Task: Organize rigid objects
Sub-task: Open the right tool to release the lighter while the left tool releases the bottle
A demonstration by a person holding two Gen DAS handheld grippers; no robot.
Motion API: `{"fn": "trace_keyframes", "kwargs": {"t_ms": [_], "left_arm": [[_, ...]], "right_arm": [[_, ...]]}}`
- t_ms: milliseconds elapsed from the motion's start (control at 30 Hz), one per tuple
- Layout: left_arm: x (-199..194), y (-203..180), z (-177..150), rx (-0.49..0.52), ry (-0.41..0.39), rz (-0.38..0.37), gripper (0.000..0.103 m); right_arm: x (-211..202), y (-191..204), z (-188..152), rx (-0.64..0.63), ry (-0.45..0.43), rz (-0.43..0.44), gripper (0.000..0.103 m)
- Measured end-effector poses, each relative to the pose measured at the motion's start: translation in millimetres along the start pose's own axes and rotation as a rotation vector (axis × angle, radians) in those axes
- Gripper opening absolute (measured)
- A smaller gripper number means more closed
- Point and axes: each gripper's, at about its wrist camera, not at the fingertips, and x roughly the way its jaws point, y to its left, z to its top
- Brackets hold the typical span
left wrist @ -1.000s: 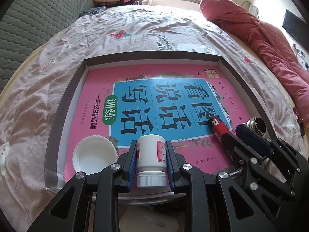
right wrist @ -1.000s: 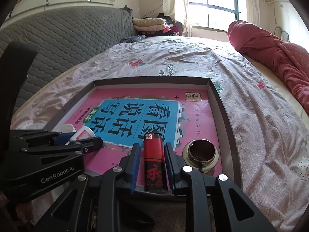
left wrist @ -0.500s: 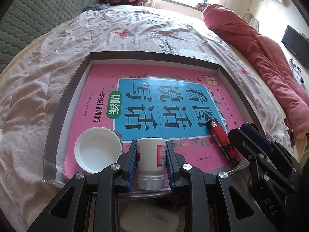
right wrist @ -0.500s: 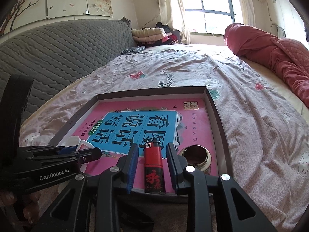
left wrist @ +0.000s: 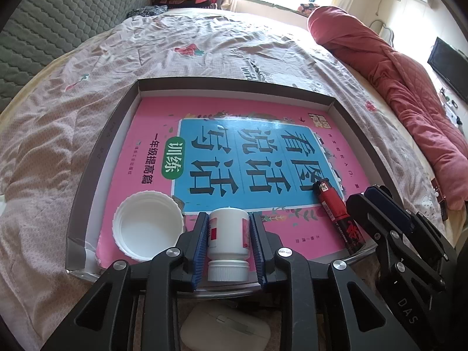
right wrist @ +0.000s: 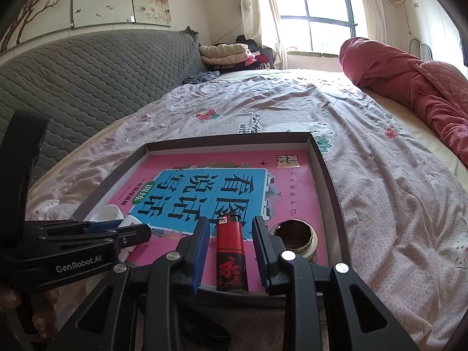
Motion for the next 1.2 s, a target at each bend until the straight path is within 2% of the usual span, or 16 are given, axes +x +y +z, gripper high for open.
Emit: {"fn": "trace_keyframes", "kwargs": {"t_ms": [167,467,633,1000,1133,1200], "left_arm": [[0,0,0,-0.006,-0.002,-0.003,0.030],[-8,0,2,-0.008,-0.024,-0.006,0.038],[-15,0,4,-0.007,-0.036,-0.005,0.040],[-29,-1,7,-0.005,-0.063,0.000,0.049],[-36,-1,6,-0.001,-0.075,-0.002,0.050],[-39,-1,5,-0.001,-0.077,-0.008,0.051]], "right_arm": [[-1,-1,1,0.004,-0.007,0.000,0.030],[-1,-1,1,0.004,-0.008,-0.002,0.031],[-3,-1,1,0.000,-0.019,-0.005,0.040],[-14,-5,1,0.014,-0.059,-0.005,0.042],[-19,-8,3,0.026,-0.079,-0.007,0.054],[-22,-10,2,0.028,-0.088,-0.017,0.054]]}}
